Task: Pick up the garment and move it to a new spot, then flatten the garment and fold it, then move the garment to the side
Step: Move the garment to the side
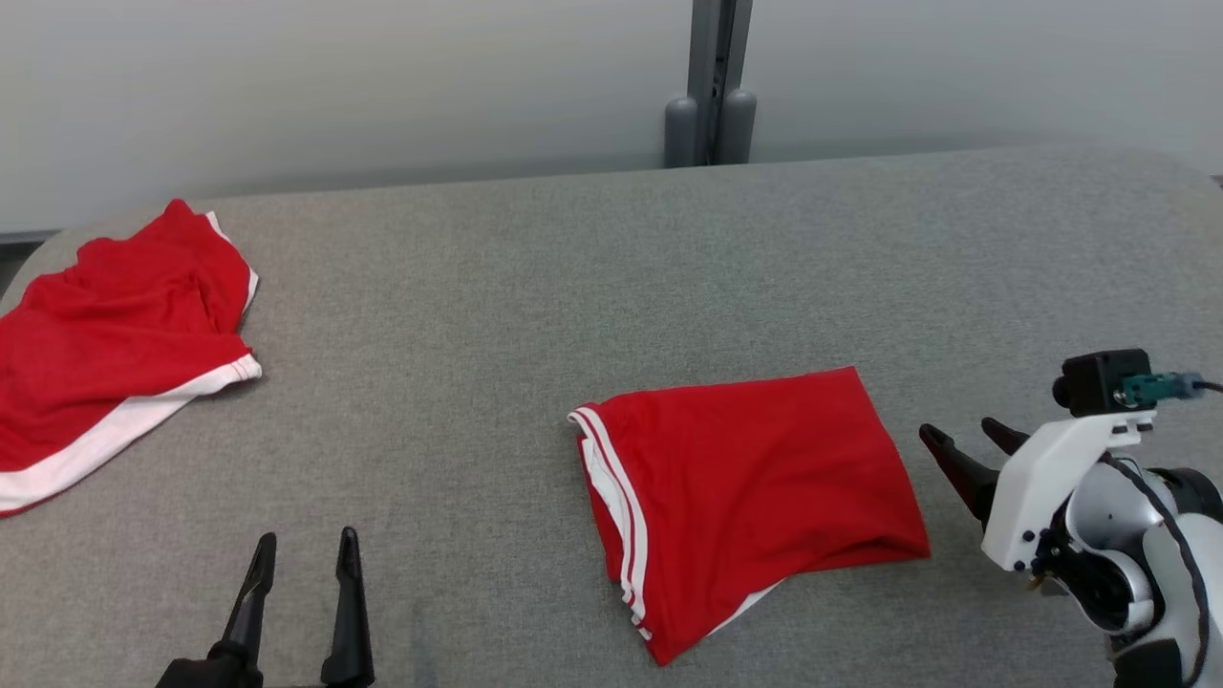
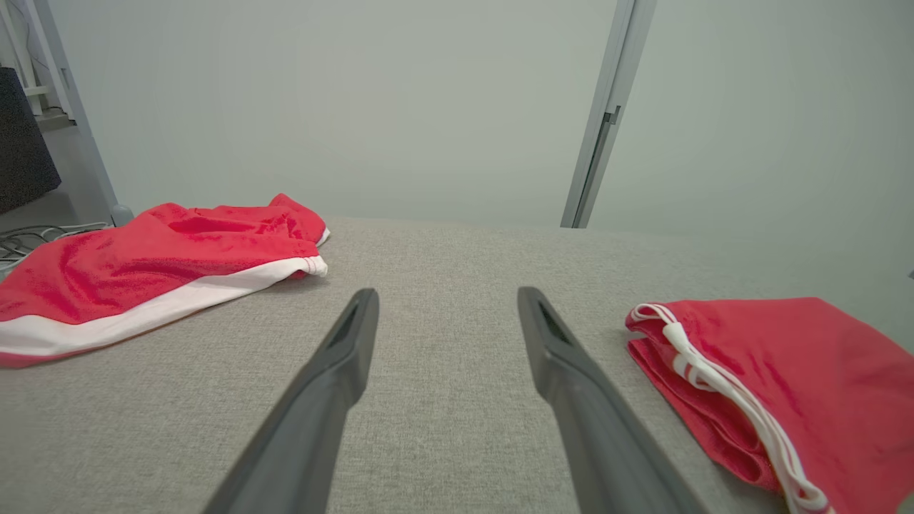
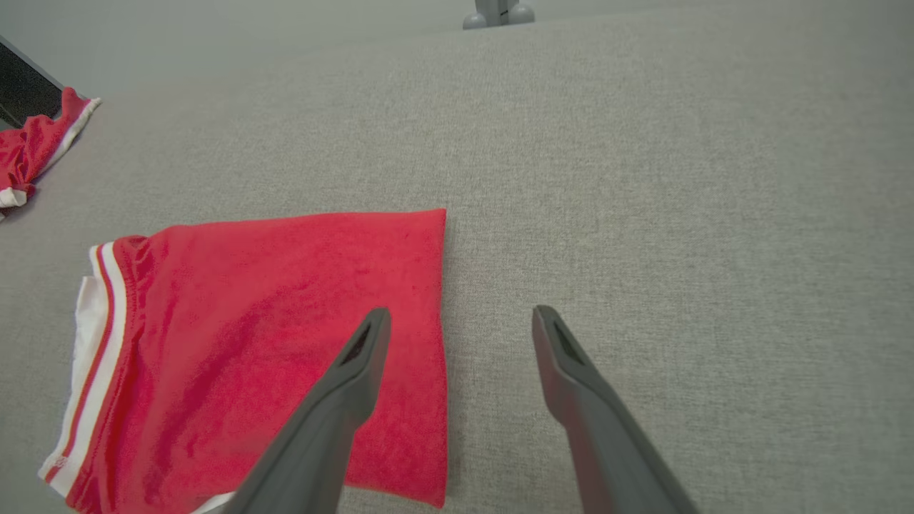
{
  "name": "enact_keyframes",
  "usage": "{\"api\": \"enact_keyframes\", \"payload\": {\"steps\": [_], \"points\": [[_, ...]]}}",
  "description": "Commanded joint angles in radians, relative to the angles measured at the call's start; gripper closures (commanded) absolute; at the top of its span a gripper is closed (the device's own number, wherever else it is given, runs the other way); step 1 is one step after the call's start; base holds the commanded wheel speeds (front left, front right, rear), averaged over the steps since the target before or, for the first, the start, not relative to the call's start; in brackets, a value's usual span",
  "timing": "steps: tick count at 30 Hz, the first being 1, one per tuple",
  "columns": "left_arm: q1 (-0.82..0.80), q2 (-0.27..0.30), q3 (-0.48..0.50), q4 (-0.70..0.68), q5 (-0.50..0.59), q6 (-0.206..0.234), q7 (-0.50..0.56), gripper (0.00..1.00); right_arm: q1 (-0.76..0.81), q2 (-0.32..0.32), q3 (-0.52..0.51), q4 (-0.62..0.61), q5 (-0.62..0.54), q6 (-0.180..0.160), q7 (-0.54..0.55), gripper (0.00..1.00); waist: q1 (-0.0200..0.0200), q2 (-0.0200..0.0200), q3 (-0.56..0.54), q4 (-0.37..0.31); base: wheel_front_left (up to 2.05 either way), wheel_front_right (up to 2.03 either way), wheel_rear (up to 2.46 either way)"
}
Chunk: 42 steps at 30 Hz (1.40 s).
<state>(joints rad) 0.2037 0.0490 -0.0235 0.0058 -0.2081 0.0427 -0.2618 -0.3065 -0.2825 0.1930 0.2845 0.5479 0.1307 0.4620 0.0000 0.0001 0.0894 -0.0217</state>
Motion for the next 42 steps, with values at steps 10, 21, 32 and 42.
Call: {"api": "enact_keyframes", "payload": {"steps": [10,21,32,42], "points": [[-0.119,0.004,-0.052,0.024,0.0,0.011,-0.004,0.0,-0.189,0.068,0.048,0.313,0.028,0.0,0.071,0.0,0.0,-0.0001,0.125,0.116,0.0,0.0,0.0],[-0.116,0.004,-0.027,0.011,0.006,0.017,-0.004,0.0,-0.261,0.051,0.129,0.362,0.16,0.0,-0.018,1.0,0.0,-0.0001,0.144,0.03,0.0,0.0,0.0],[-0.18,0.008,-0.022,-0.02,0.072,-0.025,-0.004,0.0,-0.41,-0.036,0.128,0.409,0.138,0.0,-0.173,1.0,0.0,-0.0001,0.253,-0.196,0.0,0.0,0.0],[-0.268,0.034,-0.052,-0.041,0.139,-0.057,-0.003,0.0,-0.686,-0.237,-0.01,0.69,-0.006,0.0,-0.332,1.0,0.0,-0.0001,0.44,-0.137,0.0,0.0,0.0]]}}
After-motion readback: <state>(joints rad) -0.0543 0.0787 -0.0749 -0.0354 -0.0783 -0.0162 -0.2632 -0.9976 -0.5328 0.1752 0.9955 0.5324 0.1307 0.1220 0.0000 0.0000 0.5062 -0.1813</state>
